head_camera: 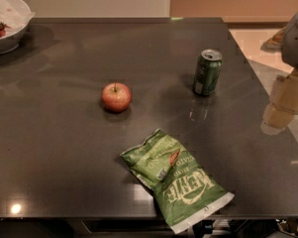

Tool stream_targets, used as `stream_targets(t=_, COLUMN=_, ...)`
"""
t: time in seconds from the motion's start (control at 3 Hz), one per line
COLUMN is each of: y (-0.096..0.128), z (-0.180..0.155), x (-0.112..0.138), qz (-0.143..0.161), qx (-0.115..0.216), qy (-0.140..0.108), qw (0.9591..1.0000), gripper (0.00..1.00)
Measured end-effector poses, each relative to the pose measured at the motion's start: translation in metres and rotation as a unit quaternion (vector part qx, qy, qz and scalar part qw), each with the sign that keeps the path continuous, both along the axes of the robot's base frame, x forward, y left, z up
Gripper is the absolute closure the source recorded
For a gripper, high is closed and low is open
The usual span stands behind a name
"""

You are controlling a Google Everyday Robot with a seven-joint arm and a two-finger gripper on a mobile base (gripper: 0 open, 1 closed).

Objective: Move green can near green jalapeno chip bag

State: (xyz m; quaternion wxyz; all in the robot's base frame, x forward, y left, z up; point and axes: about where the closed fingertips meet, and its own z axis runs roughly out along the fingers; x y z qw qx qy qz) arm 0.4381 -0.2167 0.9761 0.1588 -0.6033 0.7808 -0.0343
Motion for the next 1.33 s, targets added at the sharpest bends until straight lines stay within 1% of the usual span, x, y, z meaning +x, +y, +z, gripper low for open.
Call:
stream_targets(t=0.33, y=0.0, z=0.001, x=0.0, qz=0.0, qx=0.0, qy=-0.001, qw=1.0, gripper=0.0)
stream_targets(t=0.67, y=0.0, z=0.0, x=0.02, qz=-0.002, qx=0.03, qy=-0.005, qw=0.9995, gripper=0.0)
stream_targets(t=1.0, y=-0.003, z=-0.007, x=0.057, qz=-0.014, qx=0.073, qy=-0.012, qw=0.9972, gripper=0.0)
stream_targets(t=1.33, y=-0.006, z=-0.013, x=0.099, qz=-0.026, qx=0.112, qy=-0.025, qw=0.993, gripper=0.0)
